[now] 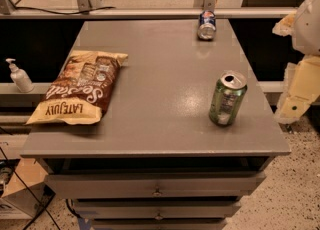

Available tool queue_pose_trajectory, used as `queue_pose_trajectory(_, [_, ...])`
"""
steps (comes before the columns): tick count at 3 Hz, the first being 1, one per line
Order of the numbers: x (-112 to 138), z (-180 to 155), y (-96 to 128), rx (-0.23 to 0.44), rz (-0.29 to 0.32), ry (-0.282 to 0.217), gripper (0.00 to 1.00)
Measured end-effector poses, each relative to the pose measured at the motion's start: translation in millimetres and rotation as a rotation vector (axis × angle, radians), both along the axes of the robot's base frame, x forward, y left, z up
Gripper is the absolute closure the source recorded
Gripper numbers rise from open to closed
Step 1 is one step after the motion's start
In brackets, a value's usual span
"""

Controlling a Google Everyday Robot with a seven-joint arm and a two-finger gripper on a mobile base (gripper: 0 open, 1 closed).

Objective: Move pepsi can near brown chip bag

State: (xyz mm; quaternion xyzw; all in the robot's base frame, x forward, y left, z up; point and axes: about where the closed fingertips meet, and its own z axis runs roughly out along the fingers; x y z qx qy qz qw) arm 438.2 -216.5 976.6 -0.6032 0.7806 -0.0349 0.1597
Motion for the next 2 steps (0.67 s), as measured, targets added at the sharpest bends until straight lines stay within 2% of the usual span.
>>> queue_pose_trajectory(1, [1, 3, 1, -0.006, -0.004, -0.017, 0.0])
queue_pose_trajectory(2, [11, 13, 3, 0.025, -0.022, -0.075, 0.0])
